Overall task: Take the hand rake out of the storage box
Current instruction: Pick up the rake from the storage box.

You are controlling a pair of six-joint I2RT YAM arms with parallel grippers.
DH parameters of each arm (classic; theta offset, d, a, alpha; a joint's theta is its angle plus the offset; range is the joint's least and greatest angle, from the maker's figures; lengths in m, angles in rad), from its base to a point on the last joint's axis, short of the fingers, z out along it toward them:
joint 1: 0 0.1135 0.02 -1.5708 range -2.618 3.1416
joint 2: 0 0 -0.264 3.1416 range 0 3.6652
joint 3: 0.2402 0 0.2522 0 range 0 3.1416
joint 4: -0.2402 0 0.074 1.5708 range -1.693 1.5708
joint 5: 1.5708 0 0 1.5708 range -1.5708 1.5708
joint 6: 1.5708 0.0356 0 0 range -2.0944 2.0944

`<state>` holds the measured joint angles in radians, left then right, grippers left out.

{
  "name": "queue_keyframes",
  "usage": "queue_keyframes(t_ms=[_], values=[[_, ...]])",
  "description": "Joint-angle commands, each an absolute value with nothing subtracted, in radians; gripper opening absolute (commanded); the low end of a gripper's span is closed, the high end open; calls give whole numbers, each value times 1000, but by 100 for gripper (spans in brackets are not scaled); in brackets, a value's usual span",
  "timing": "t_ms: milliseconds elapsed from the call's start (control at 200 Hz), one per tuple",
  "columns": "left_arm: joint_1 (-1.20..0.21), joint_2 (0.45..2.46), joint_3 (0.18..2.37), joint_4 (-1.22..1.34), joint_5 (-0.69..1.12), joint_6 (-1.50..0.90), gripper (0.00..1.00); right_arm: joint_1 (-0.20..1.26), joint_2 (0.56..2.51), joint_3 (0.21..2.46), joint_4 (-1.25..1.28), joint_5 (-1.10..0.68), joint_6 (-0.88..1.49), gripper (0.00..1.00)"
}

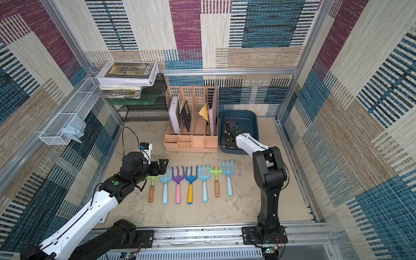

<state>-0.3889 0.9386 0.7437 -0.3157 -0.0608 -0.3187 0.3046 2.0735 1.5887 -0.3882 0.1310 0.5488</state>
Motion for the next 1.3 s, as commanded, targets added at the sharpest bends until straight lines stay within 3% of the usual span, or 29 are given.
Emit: queue_keyframes(t_ms=[0,471,701,876,1052,1297], values=[[-388,943,748,-310,-85,-300,99,278,2195,1738,-445,93,531,44],[-385,982,762,-306,-102,-284,99,269,2478,2066,-564,80,511,43],[-383,987,762,-305,-104,-282,99,250,2446,2064,-610,168,480,18],[-382,986,762,-310,-111,-281,99,235,2347,2028,-617,174,442,5],[-381,976,758,-312,-119,-282,99,244,2175,1910,-622,164,411,0],[-380,969,752,-310,-122,-285,99,371,1610,1285,-533,192,403,0]])
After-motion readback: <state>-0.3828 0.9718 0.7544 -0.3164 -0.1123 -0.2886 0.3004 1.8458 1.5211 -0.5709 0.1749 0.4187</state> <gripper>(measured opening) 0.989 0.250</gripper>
